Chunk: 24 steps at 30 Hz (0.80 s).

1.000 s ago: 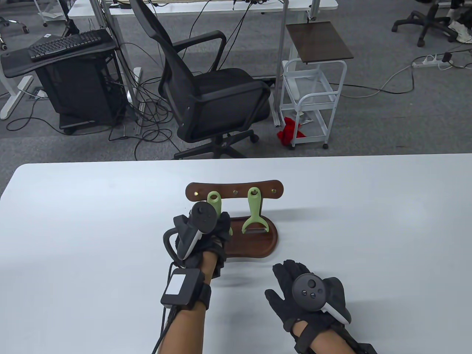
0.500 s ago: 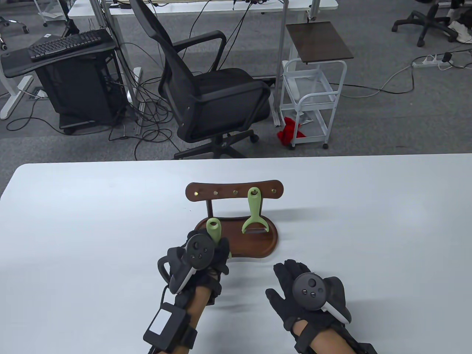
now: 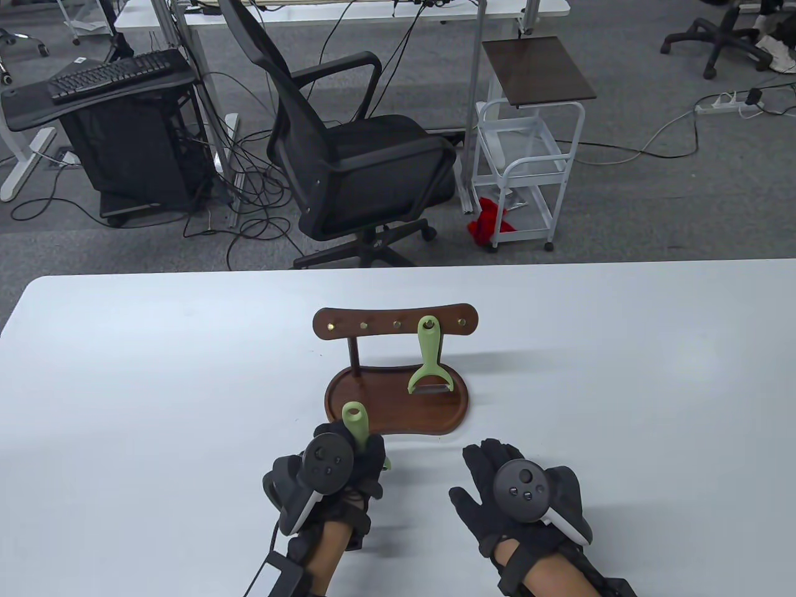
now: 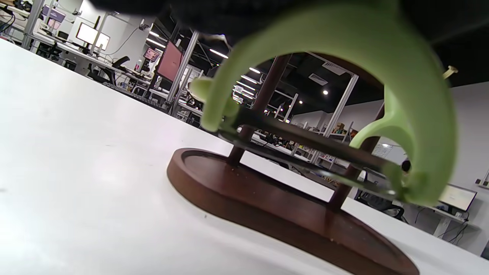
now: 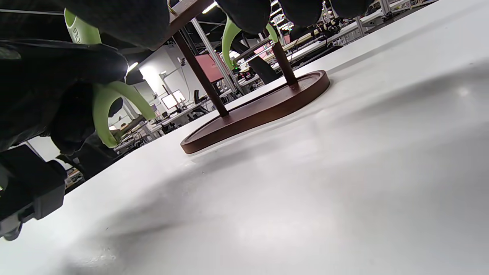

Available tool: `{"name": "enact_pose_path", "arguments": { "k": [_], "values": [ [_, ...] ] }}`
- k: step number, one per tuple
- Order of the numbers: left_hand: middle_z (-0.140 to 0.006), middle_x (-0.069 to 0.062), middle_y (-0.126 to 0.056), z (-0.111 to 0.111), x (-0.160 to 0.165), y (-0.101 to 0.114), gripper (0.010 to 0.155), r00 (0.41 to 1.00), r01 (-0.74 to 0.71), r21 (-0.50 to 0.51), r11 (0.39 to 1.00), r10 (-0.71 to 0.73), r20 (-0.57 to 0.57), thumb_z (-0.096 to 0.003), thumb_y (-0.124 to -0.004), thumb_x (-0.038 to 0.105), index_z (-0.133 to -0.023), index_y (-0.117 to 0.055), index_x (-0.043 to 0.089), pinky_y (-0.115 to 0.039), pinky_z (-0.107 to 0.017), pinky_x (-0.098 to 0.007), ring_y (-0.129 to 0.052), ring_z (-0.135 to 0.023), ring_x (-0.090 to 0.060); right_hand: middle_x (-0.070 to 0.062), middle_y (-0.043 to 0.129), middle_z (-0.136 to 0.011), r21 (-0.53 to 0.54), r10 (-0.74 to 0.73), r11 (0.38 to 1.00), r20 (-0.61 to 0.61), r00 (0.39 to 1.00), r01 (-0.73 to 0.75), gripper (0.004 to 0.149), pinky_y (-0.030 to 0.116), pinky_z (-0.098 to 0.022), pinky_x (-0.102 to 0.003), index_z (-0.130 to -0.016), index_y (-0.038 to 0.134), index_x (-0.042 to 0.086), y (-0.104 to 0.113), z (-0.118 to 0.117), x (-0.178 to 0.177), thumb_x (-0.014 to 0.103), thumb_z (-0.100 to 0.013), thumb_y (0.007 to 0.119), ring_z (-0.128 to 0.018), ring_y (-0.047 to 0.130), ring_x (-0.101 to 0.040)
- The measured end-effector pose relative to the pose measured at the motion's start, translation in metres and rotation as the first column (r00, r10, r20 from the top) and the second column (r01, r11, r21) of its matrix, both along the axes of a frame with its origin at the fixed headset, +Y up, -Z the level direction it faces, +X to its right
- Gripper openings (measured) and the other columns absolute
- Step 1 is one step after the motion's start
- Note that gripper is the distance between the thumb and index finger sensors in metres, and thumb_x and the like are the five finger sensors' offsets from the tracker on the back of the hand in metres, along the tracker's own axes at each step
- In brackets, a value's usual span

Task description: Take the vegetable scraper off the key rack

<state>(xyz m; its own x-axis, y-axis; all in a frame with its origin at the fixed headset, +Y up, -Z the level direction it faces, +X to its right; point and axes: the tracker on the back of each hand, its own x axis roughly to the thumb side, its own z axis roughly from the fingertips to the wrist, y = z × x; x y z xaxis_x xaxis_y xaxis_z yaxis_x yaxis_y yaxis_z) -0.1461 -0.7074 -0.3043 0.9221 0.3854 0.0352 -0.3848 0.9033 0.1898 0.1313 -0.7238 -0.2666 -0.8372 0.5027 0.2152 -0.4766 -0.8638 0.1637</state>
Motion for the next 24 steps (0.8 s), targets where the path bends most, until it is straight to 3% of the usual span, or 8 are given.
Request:
{"name": "enact_pose_path", "arguments": {
  "k": [10, 12, 16, 24],
  "values": [
    [-0.067, -0.008, -0.087, 0.003, 0.006, -0.018, 0.048, 0.998, 0.060, -0.144, 0.988, -0.058, 0.014, -0.0467, -0.079, 0.057, -0.075, -0.079, 0.019, -0.089, -0.017, -0.039, -0.095, -0.017, -0.012, -0.029, 0.039, -0.108, 0.004, 0.004, 1.000, 0.007, 1.000, -0.004, 0.071, 0.036, -0.059, -0.074, -0.103, 0.048, 0.008, 0.001, 0.002, 0.002, 0.050, -0.049, 0.067, -0.092, 0.039, -0.059],
    [-0.067, -0.007, -0.087, 0.002, 0.009, -0.024, 0.048, 0.996, 0.091, -0.246, 0.965, -0.087, 0.029, -0.0468, -0.079, 0.058, -0.076, -0.079, 0.019, -0.089, -0.017, -0.039, -0.095, -0.017, -0.011, -0.029, 0.039, -0.108, 0.003, 0.005, 1.000, 0.005, 1.000, -0.006, 0.071, 0.036, -0.059, -0.074, -0.103, 0.048, 0.008, 0.002, 0.002, 0.002, 0.050, -0.049, 0.067, -0.092, 0.039, -0.059],
    [-0.067, -0.008, -0.087, 0.000, 0.013, -0.035, 0.048, 0.991, 0.136, -0.360, 0.923, -0.126, 0.052, -0.0470, -0.079, 0.057, -0.076, -0.079, 0.019, -0.089, -0.017, -0.039, -0.095, -0.017, -0.011, -0.029, 0.039, -0.108, 0.008, 0.003, 1.000, 0.006, 1.000, -0.003, 0.071, 0.036, -0.059, -0.074, -0.103, 0.048, 0.008, 0.003, 0.002, 0.002, 0.050, -0.049, 0.067, -0.092, 0.039, -0.059],
    [-0.069, -0.009, -0.087, -0.005, 0.015, -0.051, 0.053, 0.988, 0.139, -0.456, 0.879, -0.151, 0.011, -0.0480, -0.078, 0.060, -0.079, -0.079, 0.016, -0.089, -0.017, -0.039, -0.095, -0.018, -0.010, -0.029, 0.039, -0.108, 0.004, 0.008, 1.000, 0.010, 1.000, -0.008, 0.071, 0.036, -0.059, -0.074, -0.103, 0.048, 0.008, 0.003, 0.001, 0.003, 0.050, -0.049, 0.067, -0.092, 0.039, -0.059]
  ]
}}
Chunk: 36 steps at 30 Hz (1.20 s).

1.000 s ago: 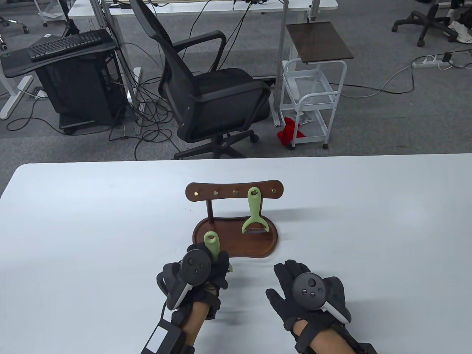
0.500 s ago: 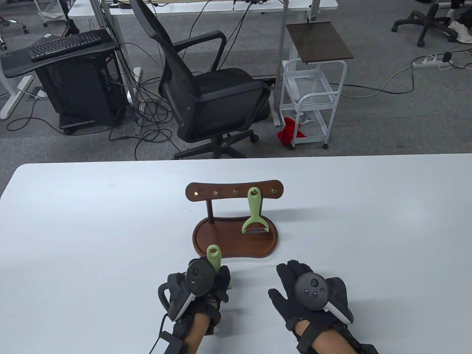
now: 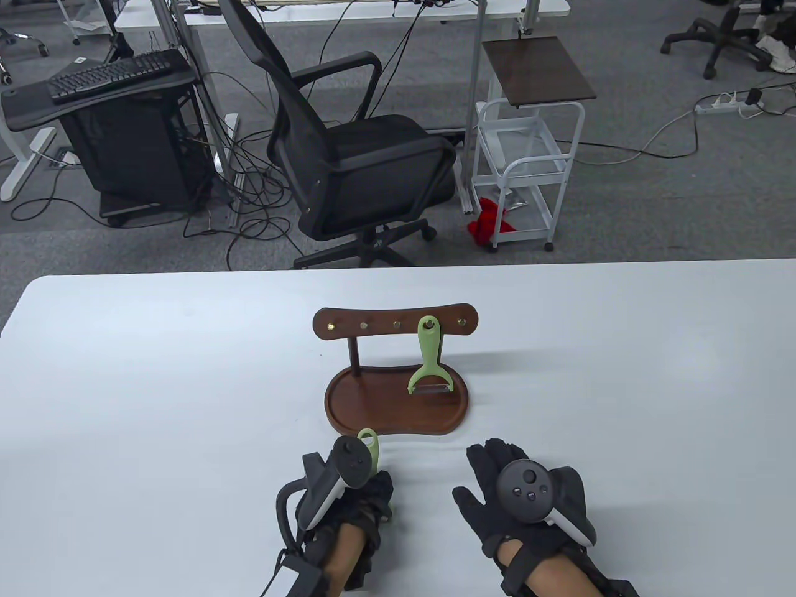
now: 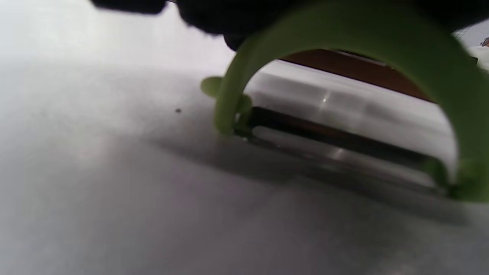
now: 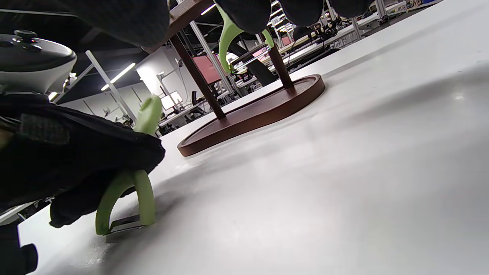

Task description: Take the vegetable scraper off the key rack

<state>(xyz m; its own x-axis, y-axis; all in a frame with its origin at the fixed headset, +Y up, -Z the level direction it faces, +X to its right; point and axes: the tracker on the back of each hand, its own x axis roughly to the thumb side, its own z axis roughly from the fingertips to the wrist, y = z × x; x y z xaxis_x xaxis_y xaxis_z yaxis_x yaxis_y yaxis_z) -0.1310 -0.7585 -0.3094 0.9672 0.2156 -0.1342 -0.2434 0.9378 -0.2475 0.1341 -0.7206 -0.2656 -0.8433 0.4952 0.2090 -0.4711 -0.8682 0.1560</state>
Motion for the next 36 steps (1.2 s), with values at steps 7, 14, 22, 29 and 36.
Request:
{"name": "enact_pose_path", "arguments": {
  "k": [7, 14, 22, 29, 36],
  "values": [
    [-0.068, -0.010, -0.088, -0.003, 0.005, -0.006, 0.057, 0.999, 0.052, -0.035, 0.998, -0.052, -0.004, -0.0484, -0.079, 0.060, -0.079, -0.081, 0.013, -0.089, -0.016, -0.037, -0.093, -0.015, -0.009, -0.029, 0.039, -0.108, 0.000, 0.007, 1.000, -0.007, 1.000, -0.007, 0.071, 0.036, -0.059, -0.074, -0.103, 0.048, 0.008, -0.001, 0.000, -0.001, 0.050, -0.049, 0.067, -0.092, 0.039, -0.059],
    [-0.066, -0.011, -0.088, -0.004, 0.011, -0.007, 0.058, 0.994, 0.112, -0.017, 0.994, -0.112, -0.003, -0.0483, -0.082, 0.058, -0.079, -0.082, 0.009, -0.089, -0.016, -0.038, -0.093, -0.015, -0.011, -0.029, 0.039, -0.108, -0.005, 0.013, 1.000, -0.008, 1.000, -0.013, 0.071, 0.036, -0.059, -0.074, -0.103, 0.048, 0.008, -0.001, 0.001, -0.002, 0.050, -0.049, 0.067, -0.092, 0.039, -0.059],
    [-0.066, -0.011, -0.087, -0.003, 0.017, -0.007, 0.056, 0.984, 0.175, -0.015, 0.984, -0.175, 0.017, -0.0489, -0.080, 0.057, -0.079, -0.081, 0.010, -0.090, -0.017, -0.038, -0.093, -0.015, -0.011, -0.029, 0.039, -0.108, -0.010, 0.016, 1.000, -0.007, 1.000, -0.016, 0.071, 0.036, -0.059, -0.074, -0.103, 0.048, 0.008, -0.002, 0.001, -0.002, 0.050, -0.049, 0.067, -0.092, 0.039, -0.059],
    [-0.067, -0.011, -0.086, -0.004, 0.016, -0.007, 0.055, 0.986, 0.165, -0.034, 0.986, -0.165, 0.004, -0.0492, -0.080, 0.057, -0.080, -0.080, 0.011, -0.089, -0.017, -0.038, -0.093, -0.016, -0.011, -0.029, 0.039, -0.108, -0.013, 0.022, 1.000, -0.010, 1.000, -0.022, 0.071, 0.037, -0.059, -0.074, -0.102, 0.048, 0.008, -0.003, 0.001, -0.003, 0.050, -0.049, 0.067, -0.092, 0.039, -0.059],
    [-0.072, -0.014, -0.082, -0.005, 0.008, -0.006, 0.061, 0.999, 0.052, -0.103, 0.993, -0.053, -0.003, -0.0498, -0.076, 0.061, -0.084, -0.075, 0.011, -0.089, -0.022, -0.040, -0.095, -0.023, -0.012, -0.030, 0.039, -0.108, -0.019, 0.022, 1.000, -0.014, 1.000, -0.022, 0.071, 0.037, -0.059, -0.074, -0.102, 0.048, 0.007, -0.003, 0.001, -0.003, 0.050, -0.049, 0.067, -0.092, 0.040, -0.059]
  ]
}}
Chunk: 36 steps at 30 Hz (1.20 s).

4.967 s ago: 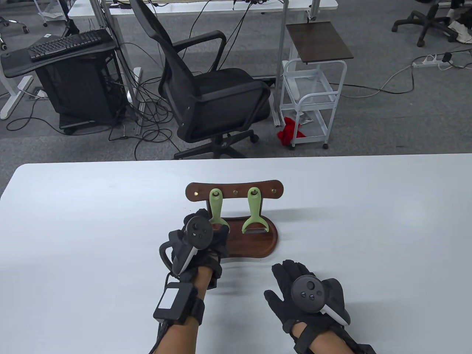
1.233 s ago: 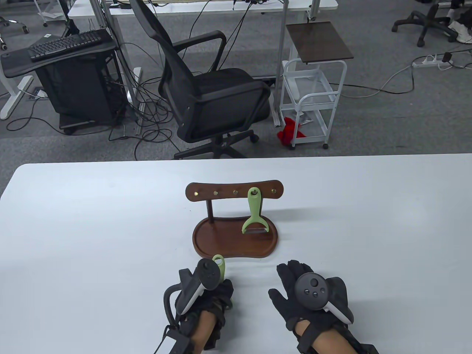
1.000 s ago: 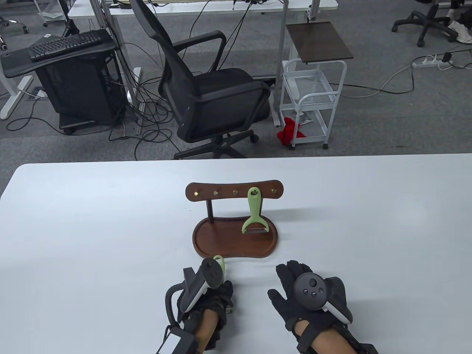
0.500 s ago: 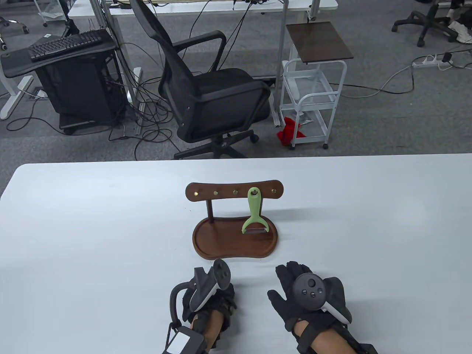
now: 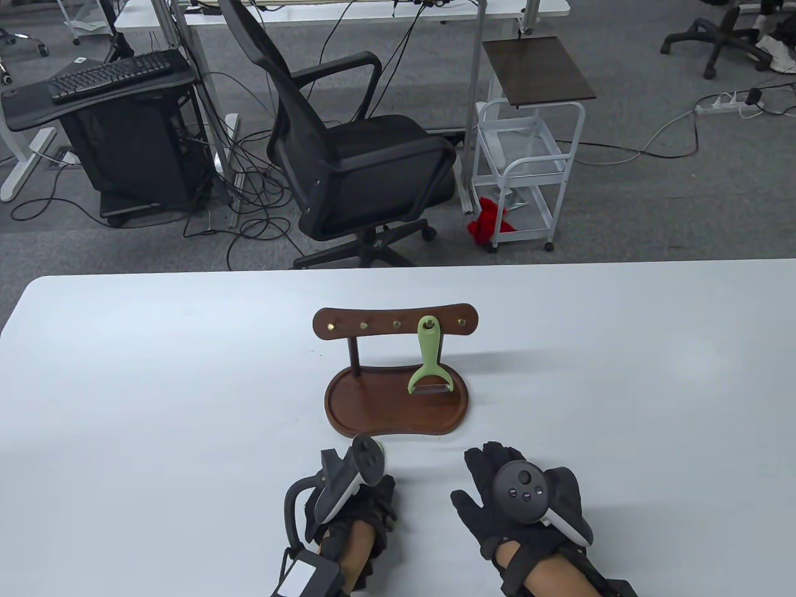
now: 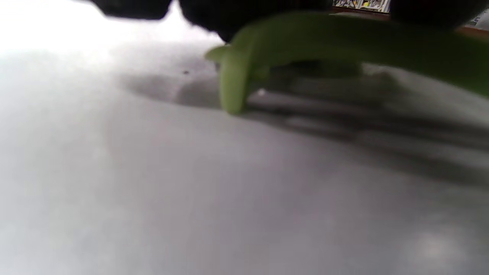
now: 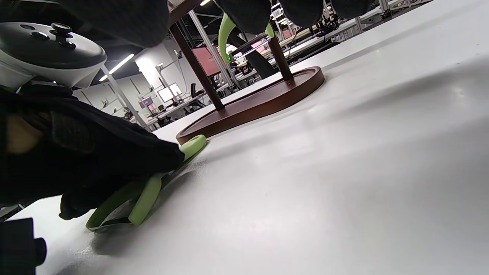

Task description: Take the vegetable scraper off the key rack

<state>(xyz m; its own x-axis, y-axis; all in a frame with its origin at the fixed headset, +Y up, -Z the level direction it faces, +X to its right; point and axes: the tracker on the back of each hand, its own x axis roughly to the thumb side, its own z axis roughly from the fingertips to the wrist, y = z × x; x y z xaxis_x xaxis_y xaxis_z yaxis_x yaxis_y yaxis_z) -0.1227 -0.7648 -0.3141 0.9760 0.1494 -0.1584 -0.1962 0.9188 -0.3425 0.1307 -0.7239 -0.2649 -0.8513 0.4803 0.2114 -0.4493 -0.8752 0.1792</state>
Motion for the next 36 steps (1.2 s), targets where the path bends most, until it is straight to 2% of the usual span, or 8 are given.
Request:
{"name": "enact_pose_path", "arguments": {
  "k": [2, 7, 11, 18, 23, 26, 29, 36],
  "values": [
    [-0.075, -0.016, -0.081, 0.000, -0.007, 0.003, 0.065, 0.995, -0.098, -0.027, 0.995, 0.098, -0.015, -0.0495, -0.074, 0.063, -0.088, -0.074, 0.010, -0.088, -0.022, -0.042, -0.096, -0.024, -0.015, -0.029, 0.039, -0.108, -0.003, 0.008, 1.000, -0.001, 1.000, -0.008, 0.071, 0.037, -0.059, -0.074, -0.102, 0.048, 0.007, -0.001, 0.000, -0.001, 0.050, -0.049, 0.067, -0.092, 0.040, -0.059],
    [-0.081, -0.017, -0.081, 0.002, -0.020, 0.013, 0.066, 0.993, -0.112, -0.033, 0.993, 0.113, 0.017, -0.0502, -0.072, 0.062, -0.091, -0.073, 0.010, -0.086, -0.025, -0.044, -0.096, -0.027, -0.017, -0.029, 0.040, -0.108, -0.019, 0.034, 0.999, 0.000, 0.999, -0.034, 0.071, 0.037, -0.059, -0.074, -0.102, 0.048, 0.007, -0.006, -0.002, -0.003, 0.050, -0.049, 0.067, -0.092, 0.040, -0.059],
    [-0.089, -0.020, -0.074, 0.003, -0.027, 0.021, 0.067, 0.976, -0.191, 0.032, 0.981, 0.186, 0.117, -0.0503, -0.074, 0.058, -0.097, -0.069, 0.011, -0.081, -0.036, -0.052, -0.094, -0.041, -0.026, -0.029, 0.040, -0.108, -0.032, 0.066, 0.997, 0.005, 0.998, -0.066, 0.071, 0.037, -0.059, -0.074, -0.102, 0.048, 0.007, -0.010, -0.004, -0.004, 0.050, -0.049, 0.067, -0.092, 0.040, -0.059],
    [-0.101, -0.020, -0.063, 0.008, -0.031, 0.036, 0.073, 0.959, -0.143, 0.160, 0.977, 0.096, 0.267, -0.0503, -0.073, 0.058, -0.106, -0.056, 0.014, -0.077, -0.046, -0.055, -0.091, -0.056, -0.031, -0.029, 0.039, -0.108, -0.045, 0.108, 0.993, 0.022, 0.994, -0.107, 0.071, 0.037, -0.059, -0.074, -0.103, 0.048, 0.008, -0.016, -0.004, -0.008, 0.050, -0.049, 0.067, -0.092, 0.040, -0.059],
    [-0.112, -0.019, -0.042, 0.008, -0.033, 0.033, 0.079, 0.959, -0.083, 0.117, 0.990, 0.047, 0.280, -0.0507, -0.070, 0.061, -0.112, -0.040, 0.021, -0.057, -0.064, -0.070, -0.073, -0.087, -0.047, -0.029, 0.039, -0.108, -0.052, 0.146, 0.988, 0.045, 0.988, -0.144, 0.071, 0.037, -0.060, -0.074, -0.103, 0.047, 0.008, -0.018, -0.006, -0.014, 0.050, -0.049, 0.067, -0.092, 0.040, -0.059],
    [-0.115, -0.018, -0.035, 0.007, -0.034, 0.030, 0.079, 0.959, -0.072, 0.099, 0.993, 0.042, 0.281, -0.0508, -0.069, 0.061, -0.113, -0.038, 0.022, -0.041, -0.068, -0.076, -0.053, -0.101, -0.056, -0.029, 0.037, -0.108, -0.068, 0.216, 0.975, 0.035, 0.976, -0.213, 0.071, 0.036, -0.060, -0.074, -0.103, 0.046, 0.008, -0.020, -0.008, -0.022, 0.050, -0.049, 0.067, -0.093, 0.038, -0.059],
    [-0.116, -0.017, -0.030, 0.005, -0.033, 0.027, 0.079, 0.957, -0.055, 0.093, 0.994, 0.026, 0.288, -0.0508, -0.068, 0.061, -0.113, -0.038, 0.023, -0.031, -0.068, -0.079, -0.037, -0.106, -0.059, -0.028, 0.036, -0.108, -0.094, 0.247, 0.965, 0.021, 0.969, -0.244, 0.072, 0.036, -0.060, -0.073, -0.103, 0.043, 0.009, -0.020, -0.011, -0.028, 0.050, -0.049, 0.067, -0.093, 0.037, -0.059],
    [-0.117, -0.017, -0.024, 0.003, -0.035, 0.025, 0.080, 0.958, -0.039, 0.058, 0.998, 0.020, 0.287, -0.0514, -0.067, 0.061, -0.114, -0.034, 0.024, -0.011, -0.065, -0.077, -0.017, -0.107, -0.056, -0.027, 0.032, -0.109, -0.187, 0.378, 0.907, -0.035, 0.925, -0.378, 0.074, 0.036, -0.061, -0.073, -0.103, 0.037, 0.009, -0.013, -0.003, -0.043, 0.050, -0.049, 0.066, -0.094, 0.036, -0.058]
  ]
}}
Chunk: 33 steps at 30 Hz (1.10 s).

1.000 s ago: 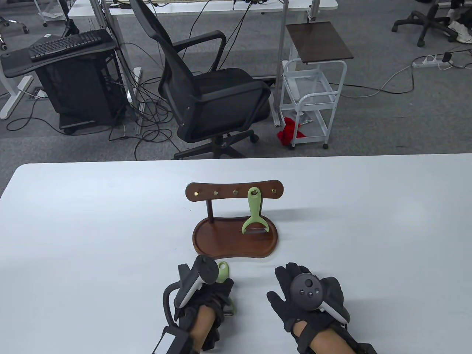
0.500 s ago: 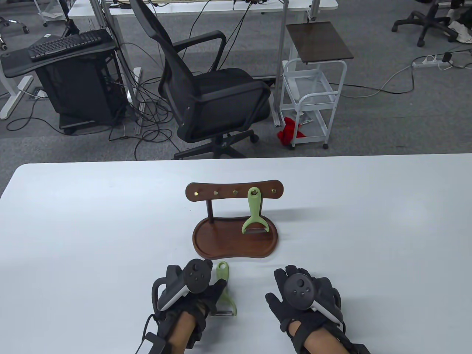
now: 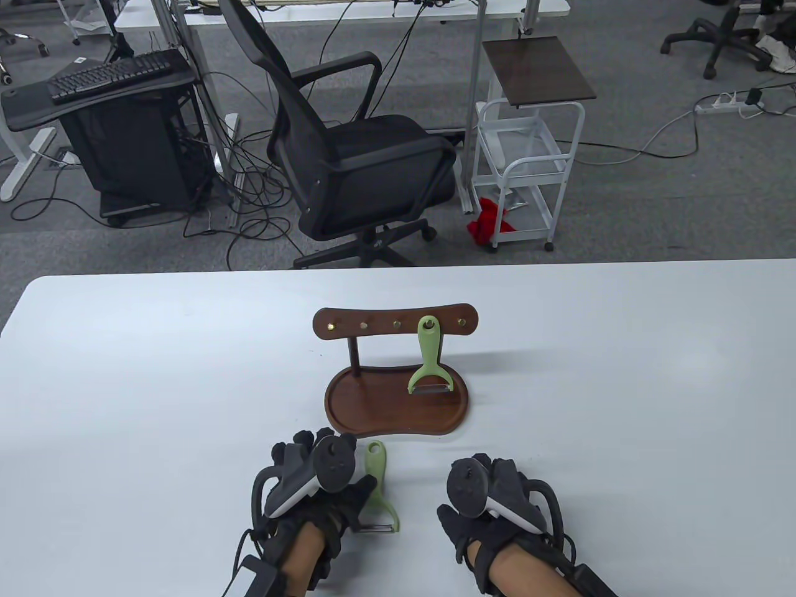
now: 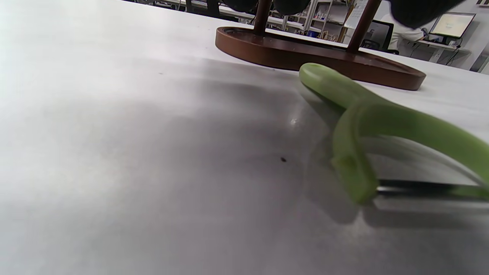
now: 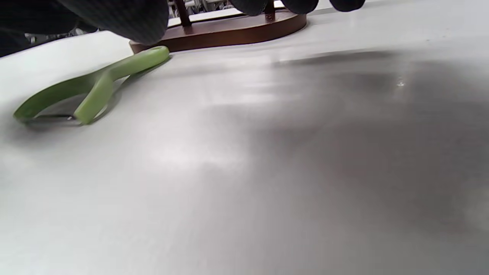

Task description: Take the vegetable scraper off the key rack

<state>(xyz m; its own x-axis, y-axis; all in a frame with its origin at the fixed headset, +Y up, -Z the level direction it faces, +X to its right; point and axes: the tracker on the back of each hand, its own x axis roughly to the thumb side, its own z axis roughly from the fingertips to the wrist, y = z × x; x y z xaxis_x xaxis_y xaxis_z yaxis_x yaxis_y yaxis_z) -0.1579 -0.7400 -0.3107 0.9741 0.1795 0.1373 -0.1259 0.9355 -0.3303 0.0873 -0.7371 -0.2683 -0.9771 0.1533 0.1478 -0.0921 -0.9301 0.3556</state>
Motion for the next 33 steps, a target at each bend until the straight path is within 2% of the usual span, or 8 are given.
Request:
{"name": "enact_pose_path", "arguments": {
  "k": [3, 6, 11, 22, 33],
  "values": [
    [-0.117, -0.017, -0.023, 0.000, 0.000, -0.001, 0.079, 1.000, 0.000, -0.006, 1.000, 0.000, 0.004, -0.0516, -0.066, 0.060, -0.114, -0.034, 0.024, -0.009, -0.064, -0.077, -0.016, -0.107, -0.055, -0.026, 0.032, -0.109, 0.007, 0.069, 0.998, -0.038, 0.997, -0.068, 0.075, 0.037, -0.061, -0.072, -0.103, 0.035, 0.010, 0.003, 0.005, -0.008, 0.051, -0.049, 0.066, -0.094, 0.036, -0.057],
    [-0.117, -0.018, -0.023, 0.002, 0.002, -0.001, 0.079, 1.000, -0.001, -0.015, 1.000, 0.002, 0.013, -0.0518, -0.066, 0.060, -0.114, -0.033, 0.024, -0.009, -0.064, -0.078, -0.017, -0.107, -0.055, -0.025, 0.033, -0.109, 0.006, 0.065, 0.998, -0.031, 0.997, -0.065, 0.075, 0.037, -0.062, -0.072, -0.103, 0.035, 0.010, 0.006, 0.004, -0.010, 0.050, -0.048, 0.066, -0.094, 0.036, -0.056],
    [-0.117, -0.017, -0.023, 0.005, 0.009, 0.001, 0.079, 0.999, 0.008, -0.007, 1.000, -0.008, 0.038, -0.0518, -0.066, 0.060, -0.114, -0.033, 0.024, -0.009, -0.065, -0.077, -0.016, -0.107, -0.055, -0.025, 0.033, -0.108, 0.014, 0.004, 1.000, 0.059, 0.998, -0.005, 0.075, 0.038, -0.062, -0.072, -0.102, 0.035, 0.009, 0.020, -0.013, -0.007, 0.050, -0.048, 0.066, -0.094, 0.037, -0.056],
    [-0.117, -0.018, -0.022, 0.007, 0.013, 0.002, 0.078, 0.998, 0.014, -0.017, 1.000, -0.014, 0.054, -0.0523, -0.065, 0.059, -0.113, -0.032, 0.024, -0.010, -0.065, -0.077, -0.015, -0.107, -0.055, -0.025, 0.034, -0.109, 0.036, 0.003, 0.999, 0.202, 0.979, -0.011, 0.074, 0.038, -0.062, -0.072, -0.103, 0.036, 0.010, 0.051, -0.054, -0.005, 0.050, -0.048, 0.066, -0.095, 0.038, -0.055],
    [-0.116, -0.018, -0.020, 0.008, 0.014, 0.001, 0.078, 0.999, 0.022, -0.035, 0.999, -0.021, 0.049, -0.0526, -0.065, 0.058, -0.113, -0.032, 0.022, -0.010, -0.065, -0.077, -0.013, -0.107, -0.055, -0.024, 0.038, -0.109, 0.108, -0.004, 0.994, 0.270, 0.963, -0.026, 0.073, 0.039, -0.063, -0.072, -0.103, 0.040, 0.011, 0.070, -0.081, -0.015, 0.050, -0.048, 0.067, -0.095, 0.042, -0.055]
  ]
}}
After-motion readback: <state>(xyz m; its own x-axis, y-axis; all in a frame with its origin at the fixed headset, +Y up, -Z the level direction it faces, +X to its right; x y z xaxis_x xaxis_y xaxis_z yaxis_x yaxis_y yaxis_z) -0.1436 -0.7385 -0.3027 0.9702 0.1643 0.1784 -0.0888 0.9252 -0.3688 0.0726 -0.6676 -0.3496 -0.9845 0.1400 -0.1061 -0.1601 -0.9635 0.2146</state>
